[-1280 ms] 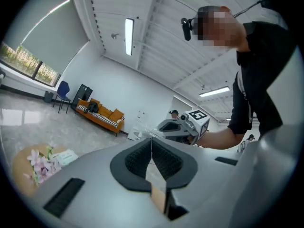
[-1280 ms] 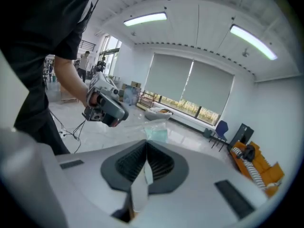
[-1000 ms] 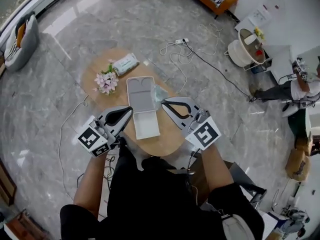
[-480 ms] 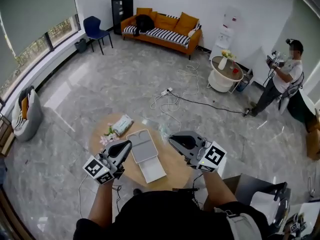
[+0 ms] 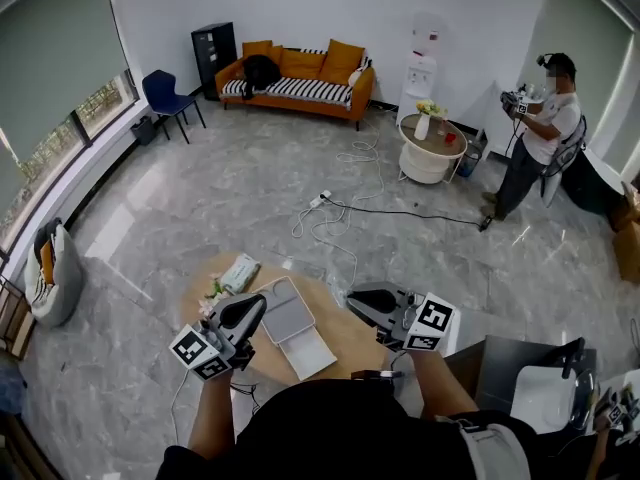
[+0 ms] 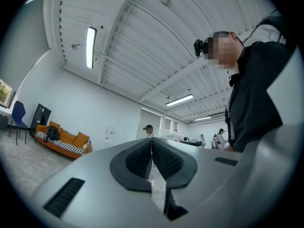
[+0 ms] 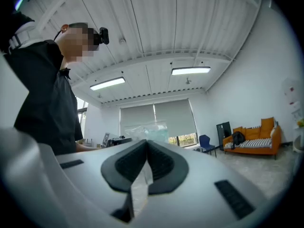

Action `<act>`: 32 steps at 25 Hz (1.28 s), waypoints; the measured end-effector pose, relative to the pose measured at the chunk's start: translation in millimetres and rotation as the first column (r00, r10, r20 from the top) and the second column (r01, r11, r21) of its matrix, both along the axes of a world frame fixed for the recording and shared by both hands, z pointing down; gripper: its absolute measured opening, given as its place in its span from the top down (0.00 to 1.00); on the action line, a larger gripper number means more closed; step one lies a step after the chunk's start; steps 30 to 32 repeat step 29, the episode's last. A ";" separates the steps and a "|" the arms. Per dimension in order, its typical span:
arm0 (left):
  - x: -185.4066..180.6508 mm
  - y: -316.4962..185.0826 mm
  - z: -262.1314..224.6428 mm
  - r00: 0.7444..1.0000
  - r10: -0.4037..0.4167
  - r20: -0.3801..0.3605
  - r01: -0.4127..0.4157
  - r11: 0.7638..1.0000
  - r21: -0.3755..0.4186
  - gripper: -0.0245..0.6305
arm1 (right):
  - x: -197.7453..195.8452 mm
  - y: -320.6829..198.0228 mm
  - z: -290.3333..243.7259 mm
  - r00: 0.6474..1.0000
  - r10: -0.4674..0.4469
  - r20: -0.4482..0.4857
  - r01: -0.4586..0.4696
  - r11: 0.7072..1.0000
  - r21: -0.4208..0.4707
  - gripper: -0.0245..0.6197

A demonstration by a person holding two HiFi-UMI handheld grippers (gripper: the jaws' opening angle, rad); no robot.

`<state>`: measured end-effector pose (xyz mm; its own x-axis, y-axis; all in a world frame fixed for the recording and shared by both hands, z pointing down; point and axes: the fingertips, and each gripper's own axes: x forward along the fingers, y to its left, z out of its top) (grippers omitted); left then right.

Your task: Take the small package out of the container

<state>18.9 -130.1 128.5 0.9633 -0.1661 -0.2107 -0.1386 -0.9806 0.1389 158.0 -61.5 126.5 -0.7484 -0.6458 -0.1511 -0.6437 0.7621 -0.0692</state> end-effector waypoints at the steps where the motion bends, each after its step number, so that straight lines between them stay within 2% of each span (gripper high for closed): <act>1: 4.4 2.0 -0.1 1.000 0.012 0.001 -0.012 1.000 0.000 0.94 | 2.1 1.6 -0.6 1.000 -0.008 0.010 0.008 1.000 -0.001 0.94; 11: 49.6 14.0 0.9 0.997 0.072 0.010 -0.071 0.997 -0.029 0.94 | 26.7 16.3 -14.3 0.997 -0.066 0.033 0.065 0.997 0.046 0.94; 18: 108.3 43.6 14.7 0.988 0.154 -0.011 -0.155 0.987 -0.046 0.93 | 77.0 47.9 -13.0 0.991 -0.060 0.118 0.059 0.998 0.016 0.94; 23: 152.0 65.5 19.7 0.979 0.205 -0.015 -0.206 0.978 -0.043 0.93 | 115.4 68.2 -10.9 0.991 -0.055 0.123 0.057 0.998 -0.011 0.94; 29: 179.7 86.5 30.9 0.974 0.226 -0.019 -0.227 0.973 -0.047 0.93 | 138.3 89.6 -1.2 0.986 -0.069 0.154 0.075 0.996 -0.037 0.94; 32: 179.7 86.5 30.9 0.974 0.226 -0.019 -0.227 0.973 -0.047 0.93 | 138.3 89.6 -1.2 0.986 -0.069 0.154 0.075 0.996 -0.037 0.94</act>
